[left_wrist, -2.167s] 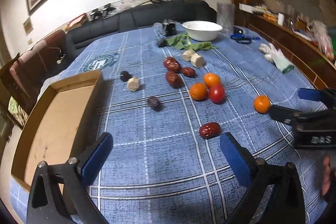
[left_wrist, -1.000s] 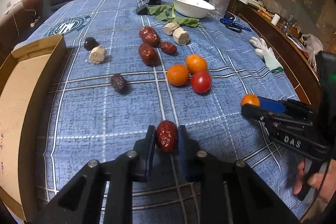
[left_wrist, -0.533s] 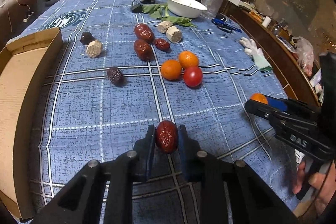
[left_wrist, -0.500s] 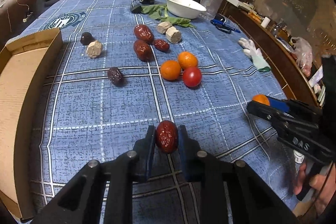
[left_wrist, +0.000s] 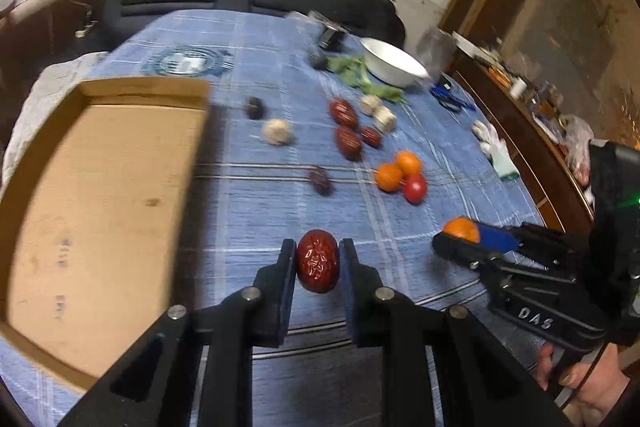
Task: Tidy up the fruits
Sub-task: 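Carry tangerine and date into the cardboard tray and open both tools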
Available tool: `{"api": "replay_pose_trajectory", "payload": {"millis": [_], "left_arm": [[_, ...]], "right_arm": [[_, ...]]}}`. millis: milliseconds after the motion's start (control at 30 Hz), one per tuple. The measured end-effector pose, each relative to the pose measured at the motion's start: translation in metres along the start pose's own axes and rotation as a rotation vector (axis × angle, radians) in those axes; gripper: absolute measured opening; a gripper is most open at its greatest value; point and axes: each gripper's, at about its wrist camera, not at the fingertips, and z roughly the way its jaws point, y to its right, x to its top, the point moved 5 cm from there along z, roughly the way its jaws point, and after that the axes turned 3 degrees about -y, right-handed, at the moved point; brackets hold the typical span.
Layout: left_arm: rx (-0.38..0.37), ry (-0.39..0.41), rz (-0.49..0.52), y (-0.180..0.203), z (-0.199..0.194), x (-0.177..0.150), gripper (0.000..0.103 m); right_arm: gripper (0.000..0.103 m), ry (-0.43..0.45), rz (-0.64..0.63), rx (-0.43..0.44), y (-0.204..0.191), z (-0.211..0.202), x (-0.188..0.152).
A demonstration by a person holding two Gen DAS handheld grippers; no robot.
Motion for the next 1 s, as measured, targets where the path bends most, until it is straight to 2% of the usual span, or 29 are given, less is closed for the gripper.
{"api": "replay_pose_trajectory", "payload": {"millis": [367,567,700,800,1000], "left_arm": [[0.116,0.039,-0.132,-0.106,-0.038,0.0,0.024],[0.189,0.023,-0.167,-0.157,-0.039,-0.008,0.024],[0.217,-0.005,-0.202,-0.185,-0.033,-0.014,0.024],[0.224,-0.025,-0.222,-0.2,-0.028,-0.019,0.023],[0.254,-0.035,-0.211,-0.212,-0.023,-0.024,0.024]], "right_arm": [[0.031,-0.051,-0.113,0.169,-0.117,0.034,0.035],[0.031,-0.061,-0.184,0.24,-0.18,0.049,0.053],[0.031,-0.09,-0.243,0.274,-0.22,0.065,0.051],[0.031,-0.129,-0.283,0.29,-0.243,0.082,0.045],[0.031,-0.17,-0.304,0.283,-0.253,0.103,0.036]]}}
